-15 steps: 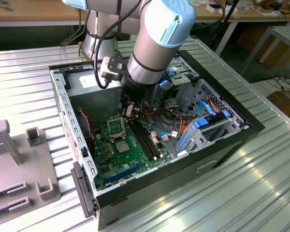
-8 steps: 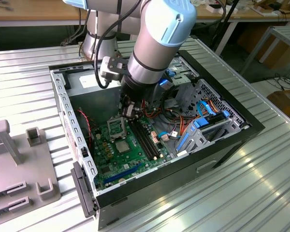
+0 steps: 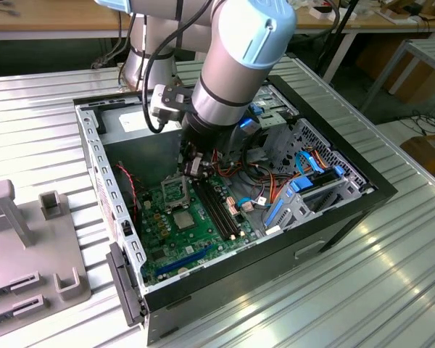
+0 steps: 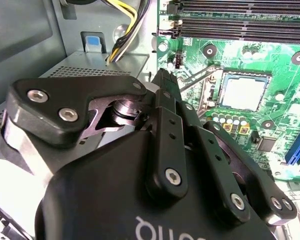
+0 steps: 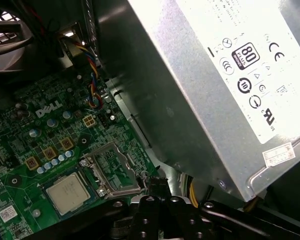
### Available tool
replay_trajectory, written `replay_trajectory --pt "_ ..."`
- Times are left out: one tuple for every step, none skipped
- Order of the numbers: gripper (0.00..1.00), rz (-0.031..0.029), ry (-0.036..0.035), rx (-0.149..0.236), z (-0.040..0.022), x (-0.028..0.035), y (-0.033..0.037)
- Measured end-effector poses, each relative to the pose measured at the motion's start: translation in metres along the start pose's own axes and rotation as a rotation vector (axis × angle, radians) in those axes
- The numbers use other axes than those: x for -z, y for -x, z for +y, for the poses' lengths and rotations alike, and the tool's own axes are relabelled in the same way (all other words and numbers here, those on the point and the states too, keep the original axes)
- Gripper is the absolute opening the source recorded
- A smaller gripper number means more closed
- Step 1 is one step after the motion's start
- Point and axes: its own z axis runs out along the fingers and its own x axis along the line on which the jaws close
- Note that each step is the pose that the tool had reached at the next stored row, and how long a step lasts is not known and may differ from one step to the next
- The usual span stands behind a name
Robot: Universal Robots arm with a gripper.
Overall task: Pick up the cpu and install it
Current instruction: 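Close the cpu cover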
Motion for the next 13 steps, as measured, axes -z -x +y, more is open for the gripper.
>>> replay_trajectory --pt "0.11 0.0003 0.0001 0.001 0.0 0.0003 0.0" --pt "0.11 0.0007 0.0002 0.003 0.0 0.0006 -0.0001" --pt "0.11 0.0012 0.0004 0.005 0.0 0.0009 -0.0001" --pt "0.11 0.0016 0.0005 0.006 0.0 0.0011 -0.0002" --pt "0.11 0.002 0.0006 0.008 -0.0001 0.0013 -0.0002" --pt "0.11 0.0023 0.0007 0.009 -0.0001 0.0014 -0.0003" --pt "0.11 0.0029 0.0011 0.011 -0.0001 0.0016 -0.0003" --pt "0.11 0.0033 0.0012 0.013 -0.0002 0.0017 -0.0004" --pt "0.11 0.0036 0.0015 0.015 -0.0002 0.0019 -0.0005" --pt "0.11 0.004 0.0017 0.017 -0.0003 0.002 -0.0007" --pt "0.11 0.004 0.002 0.018 -0.0003 0.0021 -0.0007" --pt "0.11 0.0042 0.0022 0.02 -0.0003 0.0023 -0.0008" --pt "0.11 0.0045 0.0024 0.022 -0.0003 0.0025 -0.0008"
